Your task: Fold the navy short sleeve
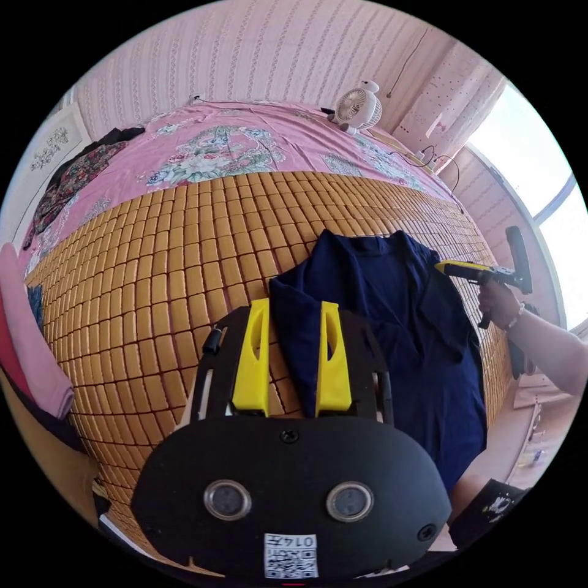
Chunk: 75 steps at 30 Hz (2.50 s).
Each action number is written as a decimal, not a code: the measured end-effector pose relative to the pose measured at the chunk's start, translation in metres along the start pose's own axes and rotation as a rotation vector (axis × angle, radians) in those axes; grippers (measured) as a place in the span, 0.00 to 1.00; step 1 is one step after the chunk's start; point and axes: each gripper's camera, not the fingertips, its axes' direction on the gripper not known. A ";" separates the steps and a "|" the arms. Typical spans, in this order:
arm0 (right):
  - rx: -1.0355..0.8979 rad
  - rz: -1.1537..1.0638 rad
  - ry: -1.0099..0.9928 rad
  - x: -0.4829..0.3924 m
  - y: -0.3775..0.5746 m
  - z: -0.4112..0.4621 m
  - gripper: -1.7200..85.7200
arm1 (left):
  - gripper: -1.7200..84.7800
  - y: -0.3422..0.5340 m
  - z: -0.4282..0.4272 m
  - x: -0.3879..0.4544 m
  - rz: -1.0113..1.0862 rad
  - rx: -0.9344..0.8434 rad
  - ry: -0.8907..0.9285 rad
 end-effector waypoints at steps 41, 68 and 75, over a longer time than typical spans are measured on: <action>-0.183 -0.321 -0.007 -0.198 0.111 -0.040 0.02 | 0.01 0.216 -0.056 0.070 0.086 -0.130 0.231; -0.581 -0.627 0.195 -0.266 -0.105 0.110 0.01 | 0.01 0.241 0.057 0.176 0.352 -0.246 0.224; -0.286 -0.353 -0.063 -0.176 -0.044 0.023 0.02 | 0.01 0.247 0.050 0.182 0.431 -0.279 0.299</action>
